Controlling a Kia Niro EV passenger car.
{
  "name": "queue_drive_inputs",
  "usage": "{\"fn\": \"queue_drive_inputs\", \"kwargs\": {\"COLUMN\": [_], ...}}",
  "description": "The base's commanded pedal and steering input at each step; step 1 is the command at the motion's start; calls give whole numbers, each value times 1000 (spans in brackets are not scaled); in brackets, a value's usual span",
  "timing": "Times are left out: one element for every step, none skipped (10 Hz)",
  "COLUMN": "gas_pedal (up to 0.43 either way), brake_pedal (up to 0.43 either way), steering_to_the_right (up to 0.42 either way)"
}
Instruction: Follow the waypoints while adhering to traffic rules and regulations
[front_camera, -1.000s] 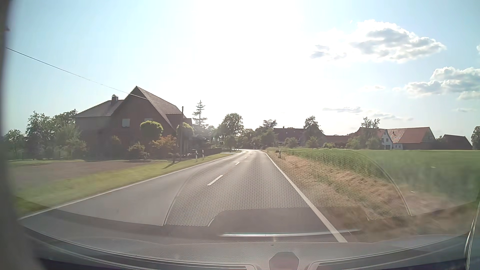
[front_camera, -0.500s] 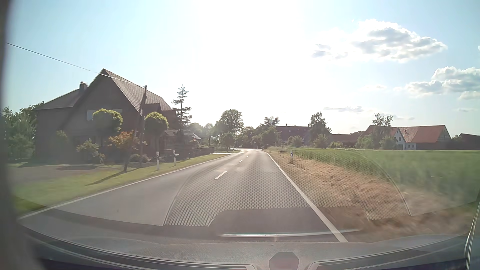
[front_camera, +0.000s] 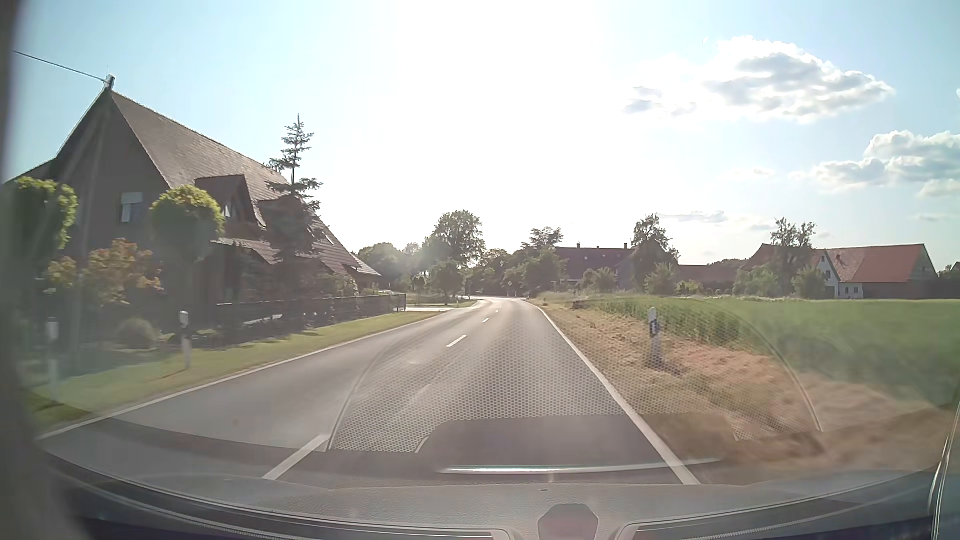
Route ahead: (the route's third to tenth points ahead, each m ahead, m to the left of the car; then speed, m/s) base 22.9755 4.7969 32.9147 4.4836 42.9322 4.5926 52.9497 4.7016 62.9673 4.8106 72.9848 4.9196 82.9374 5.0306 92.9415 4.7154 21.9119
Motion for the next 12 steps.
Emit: {"fn": "queue_drive_inputs", "kwargs": {"gas_pedal": [67,59,39,28,28,8,8,0,0,0,0,0], "brake_pedal": [6,6,6,6,6,6,6,6,6,6,6,6], "steering_to_the_right": [2,2,3,4,4,4,4,4,4,4,4,4]}}
